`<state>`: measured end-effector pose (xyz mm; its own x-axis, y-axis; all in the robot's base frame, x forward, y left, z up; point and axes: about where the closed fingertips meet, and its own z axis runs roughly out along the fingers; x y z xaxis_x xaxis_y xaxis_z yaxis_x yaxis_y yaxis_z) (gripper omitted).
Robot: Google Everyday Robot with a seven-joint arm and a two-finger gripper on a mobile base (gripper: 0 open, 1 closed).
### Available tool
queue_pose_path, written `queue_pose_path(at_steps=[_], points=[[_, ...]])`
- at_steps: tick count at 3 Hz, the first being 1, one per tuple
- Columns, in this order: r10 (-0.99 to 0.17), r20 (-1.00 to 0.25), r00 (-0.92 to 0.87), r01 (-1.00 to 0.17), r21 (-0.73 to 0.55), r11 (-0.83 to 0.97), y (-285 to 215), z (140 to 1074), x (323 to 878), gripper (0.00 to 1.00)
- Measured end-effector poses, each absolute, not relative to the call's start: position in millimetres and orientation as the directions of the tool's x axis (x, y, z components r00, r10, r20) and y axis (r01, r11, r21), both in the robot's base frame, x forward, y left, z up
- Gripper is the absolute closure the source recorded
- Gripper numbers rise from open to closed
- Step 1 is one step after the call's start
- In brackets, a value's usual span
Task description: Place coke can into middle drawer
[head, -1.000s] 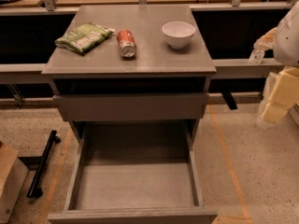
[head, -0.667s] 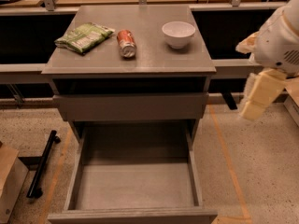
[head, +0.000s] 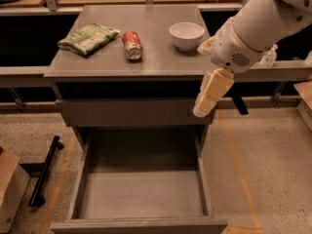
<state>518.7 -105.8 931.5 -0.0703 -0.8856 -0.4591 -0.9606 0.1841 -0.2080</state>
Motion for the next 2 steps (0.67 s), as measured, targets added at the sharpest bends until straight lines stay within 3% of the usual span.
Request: queue_pose_path(at_steps=[1,2], points=[[-0.836,-0.547,0.050,-0.965,-0.242,0.101,-30.7,932.6,573.2,0.00],[-0.836,-0.547,0.050,-0.965,-0.242,0.101,-30.6,932.5,573.1,0.00]])
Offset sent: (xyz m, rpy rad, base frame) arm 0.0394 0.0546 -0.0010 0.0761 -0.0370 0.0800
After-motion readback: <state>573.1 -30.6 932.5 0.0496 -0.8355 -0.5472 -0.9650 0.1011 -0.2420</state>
